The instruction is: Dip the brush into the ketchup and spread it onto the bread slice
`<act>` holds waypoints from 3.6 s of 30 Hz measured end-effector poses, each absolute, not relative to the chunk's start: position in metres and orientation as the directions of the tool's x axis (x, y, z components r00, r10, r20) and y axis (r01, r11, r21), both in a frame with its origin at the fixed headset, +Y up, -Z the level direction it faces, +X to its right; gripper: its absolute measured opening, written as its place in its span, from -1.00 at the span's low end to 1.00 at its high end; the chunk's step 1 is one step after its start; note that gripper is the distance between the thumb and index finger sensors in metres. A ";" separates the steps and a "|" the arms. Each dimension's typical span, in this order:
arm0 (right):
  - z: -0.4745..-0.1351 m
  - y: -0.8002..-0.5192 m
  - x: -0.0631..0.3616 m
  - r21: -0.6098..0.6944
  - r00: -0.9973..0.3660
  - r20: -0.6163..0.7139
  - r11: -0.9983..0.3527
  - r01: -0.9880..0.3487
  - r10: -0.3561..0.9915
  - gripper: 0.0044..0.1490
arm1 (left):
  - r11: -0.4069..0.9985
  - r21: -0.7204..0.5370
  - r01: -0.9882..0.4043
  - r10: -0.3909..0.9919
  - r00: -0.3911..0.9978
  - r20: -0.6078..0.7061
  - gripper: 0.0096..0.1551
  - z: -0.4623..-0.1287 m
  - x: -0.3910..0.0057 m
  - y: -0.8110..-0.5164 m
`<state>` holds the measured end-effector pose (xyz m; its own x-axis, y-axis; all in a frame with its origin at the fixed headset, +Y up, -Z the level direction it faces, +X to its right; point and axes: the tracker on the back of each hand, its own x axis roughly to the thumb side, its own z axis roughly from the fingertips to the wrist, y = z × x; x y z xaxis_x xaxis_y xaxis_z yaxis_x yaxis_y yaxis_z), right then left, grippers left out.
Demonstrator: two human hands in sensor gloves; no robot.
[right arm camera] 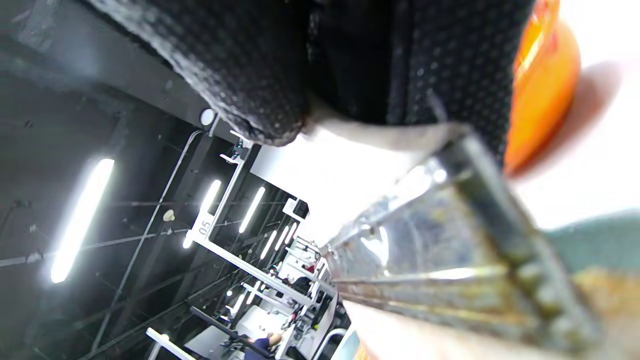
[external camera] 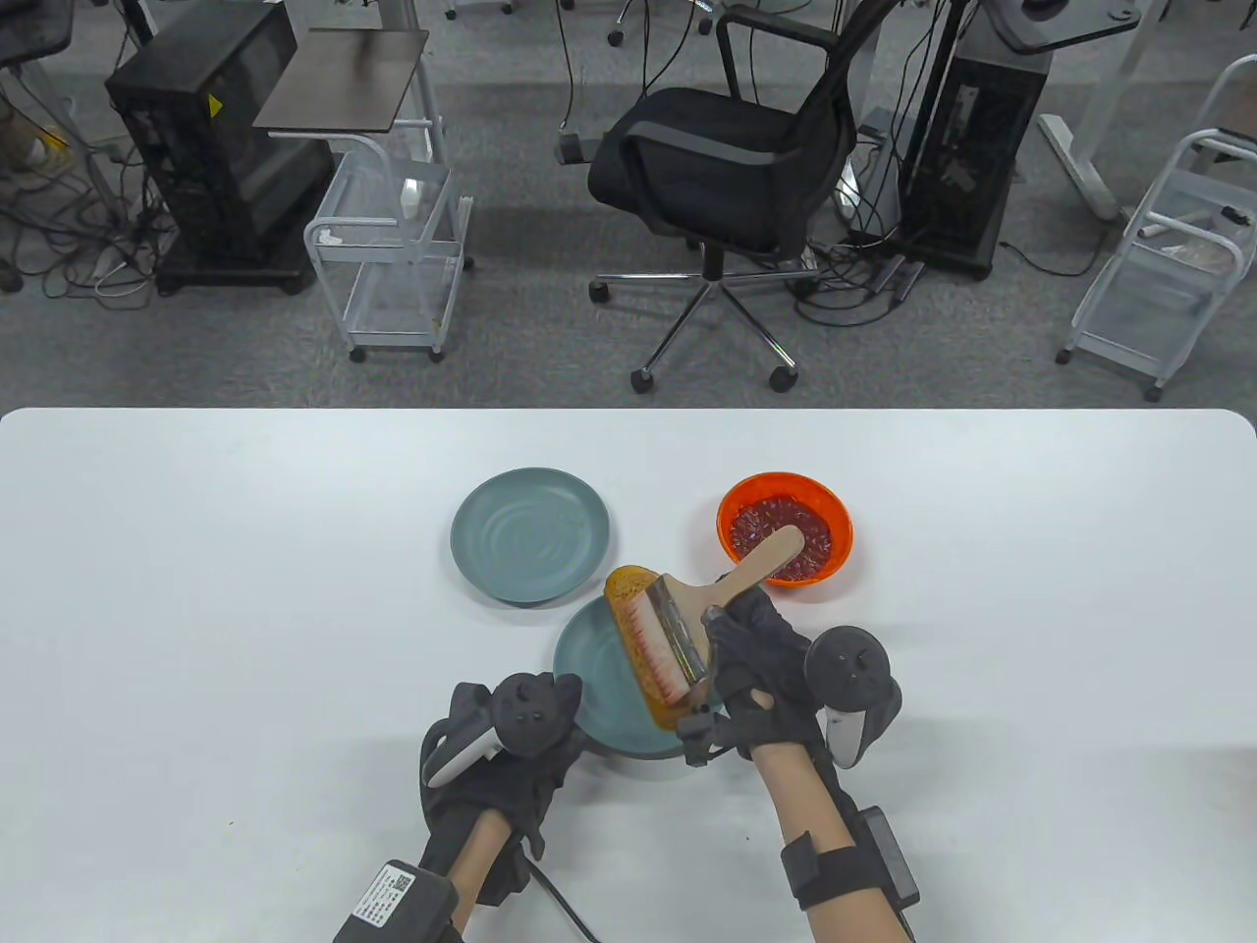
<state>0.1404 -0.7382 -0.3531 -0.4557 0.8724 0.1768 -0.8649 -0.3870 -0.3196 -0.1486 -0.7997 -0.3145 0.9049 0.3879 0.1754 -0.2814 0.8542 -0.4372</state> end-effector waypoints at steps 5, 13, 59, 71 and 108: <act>-0.351 -0.726 0.156 -0.388 -0.525 0.228 -0.418 -0.821 0.820 -0.37 | 0.855 -0.438 -0.278 0.383 0.907 0.174 -0.34 -0.315 -0.148 -0.800; -0.356 -0.745 0.128 -0.237 -0.382 0.154 -0.341 -0.910 0.911 -0.37 | 0.854 -0.439 -0.279 0.385 0.907 0.172 -0.34 -0.314 -0.148 -0.800; -0.353 -0.745 0.124 -0.293 -0.400 0.217 -0.332 -0.897 0.890 -0.36 | 0.854 -0.442 -0.274 0.383 0.906 0.179 -0.34 -0.314 -0.149 -0.800; -0.353 -0.744 0.157 -0.397 -0.288 0.130 -0.216 -0.892 0.949 -0.37 | 0.855 -0.440 -0.277 0.384 0.906 0.177 -0.34 -0.314 -0.148 -0.800; -0.356 -0.747 0.152 -0.401 -0.353 0.177 -0.260 -0.878 0.919 -0.37 | 0.854 -0.441 -0.276 0.383 0.907 0.174 -0.34 -0.314 -0.149 -0.800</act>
